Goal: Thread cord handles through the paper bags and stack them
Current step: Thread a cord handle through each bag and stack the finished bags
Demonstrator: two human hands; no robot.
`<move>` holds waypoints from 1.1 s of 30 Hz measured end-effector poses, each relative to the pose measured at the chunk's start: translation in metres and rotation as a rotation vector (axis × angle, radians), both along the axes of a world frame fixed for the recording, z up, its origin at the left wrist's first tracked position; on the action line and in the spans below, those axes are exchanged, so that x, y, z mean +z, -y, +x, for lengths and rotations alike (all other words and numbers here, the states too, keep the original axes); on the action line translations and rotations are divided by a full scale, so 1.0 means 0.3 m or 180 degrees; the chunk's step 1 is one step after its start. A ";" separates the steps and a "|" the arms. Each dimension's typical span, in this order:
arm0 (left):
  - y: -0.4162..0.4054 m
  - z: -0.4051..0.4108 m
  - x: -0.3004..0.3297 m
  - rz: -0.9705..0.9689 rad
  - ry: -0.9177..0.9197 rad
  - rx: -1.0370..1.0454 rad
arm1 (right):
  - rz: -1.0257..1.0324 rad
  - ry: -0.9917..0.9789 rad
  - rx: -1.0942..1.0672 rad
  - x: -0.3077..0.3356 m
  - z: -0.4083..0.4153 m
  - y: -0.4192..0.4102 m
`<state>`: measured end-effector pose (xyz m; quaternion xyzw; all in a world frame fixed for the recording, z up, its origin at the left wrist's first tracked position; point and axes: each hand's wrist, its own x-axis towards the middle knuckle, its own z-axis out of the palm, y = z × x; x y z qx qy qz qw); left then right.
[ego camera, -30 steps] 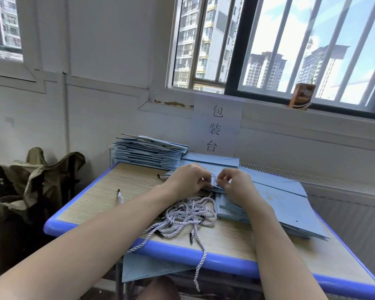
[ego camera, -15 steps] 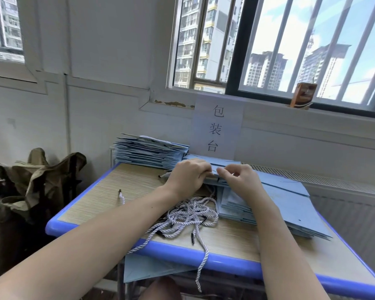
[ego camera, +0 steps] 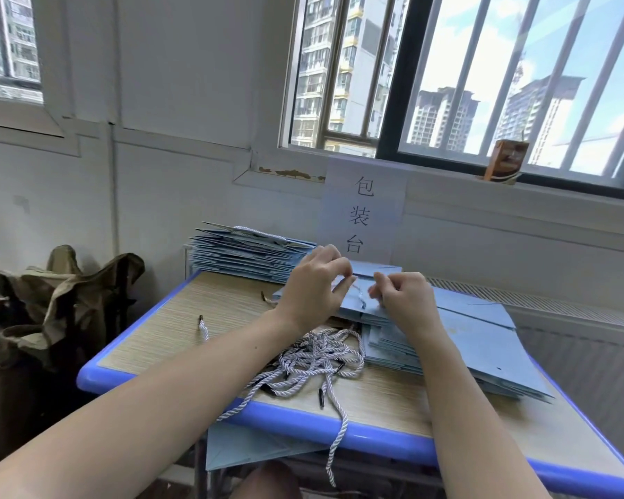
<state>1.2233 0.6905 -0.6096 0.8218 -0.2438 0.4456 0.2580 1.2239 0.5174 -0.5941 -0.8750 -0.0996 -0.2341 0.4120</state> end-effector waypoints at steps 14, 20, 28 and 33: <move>-0.024 -0.004 0.000 -0.0051 -0.0713 0.0210 | -0.0436 -0.0580 0.0518 0.013 -0.037 0.013; -0.020 -0.005 0.001 -0.0042 -0.0711 0.0079 | -0.0507 -0.0638 0.0374 0.012 -0.037 0.029; -0.003 -0.018 0.004 0.0125 -0.0634 -0.0202 | -0.0565 -0.0208 0.0067 -0.005 -0.011 0.018; -0.001 -0.017 -0.002 0.0333 -0.0706 -0.0226 | -0.0777 -0.0190 -0.0283 -0.013 0.007 0.023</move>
